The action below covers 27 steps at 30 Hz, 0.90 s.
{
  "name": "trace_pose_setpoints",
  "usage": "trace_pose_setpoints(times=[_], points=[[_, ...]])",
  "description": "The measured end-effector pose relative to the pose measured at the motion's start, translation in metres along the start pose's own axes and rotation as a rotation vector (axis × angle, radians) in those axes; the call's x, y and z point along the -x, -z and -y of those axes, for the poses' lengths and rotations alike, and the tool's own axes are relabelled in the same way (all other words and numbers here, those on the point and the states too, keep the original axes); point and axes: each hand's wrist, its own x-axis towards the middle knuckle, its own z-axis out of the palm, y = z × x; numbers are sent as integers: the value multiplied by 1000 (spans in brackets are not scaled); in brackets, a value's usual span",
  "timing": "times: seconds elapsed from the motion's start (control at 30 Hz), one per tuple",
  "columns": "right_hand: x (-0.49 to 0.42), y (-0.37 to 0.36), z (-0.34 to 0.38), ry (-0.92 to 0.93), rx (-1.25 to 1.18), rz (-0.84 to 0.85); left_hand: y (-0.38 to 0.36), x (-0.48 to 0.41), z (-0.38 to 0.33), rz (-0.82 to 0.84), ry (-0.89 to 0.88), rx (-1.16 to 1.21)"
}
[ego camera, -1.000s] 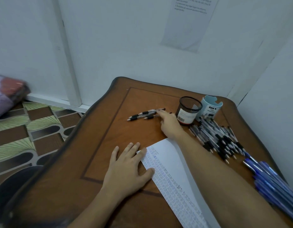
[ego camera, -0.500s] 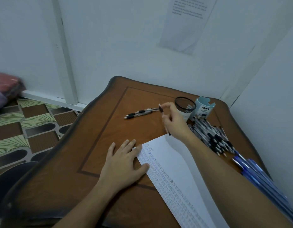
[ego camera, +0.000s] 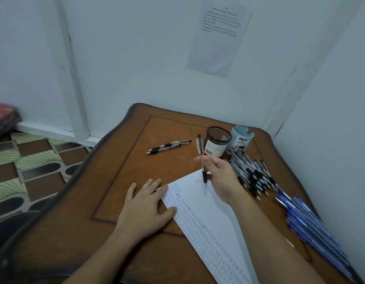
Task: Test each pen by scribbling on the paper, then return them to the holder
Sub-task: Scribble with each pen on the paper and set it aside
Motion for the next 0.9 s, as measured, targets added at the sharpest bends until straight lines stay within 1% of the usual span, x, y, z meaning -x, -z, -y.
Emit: trace_pose_setpoints(times=[0.07,0.13,0.2,0.23,0.33,0.47,0.6,0.7,0.9], points=[[1,-1,1,-16,-136,27,-1,-1,0,-3,4,0],[3,-4,4,-49,-316,90,-2,-1,0,-2,6,-8],[4,-6,7,-89,-438,146,-3,-2,1,-4,5,-7],[5,-6,8,-108,-454,177,-3,-2,1,-8,6,2],[8,-5,9,-118,-397,258,-2,-1,0,-4,8,-6],[9,-5,9,-153,-361,280,-2,-1,0,-11,6,-2],[7,-4,6,-173,-362,239,-3,-2,1,-1,8,-20],[7,-6,3,-150,-383,178,-2,-2,0,3,8,-18],[1,-2,-5,-130,-562,-11,-2,-2,1,6,8,-13]])
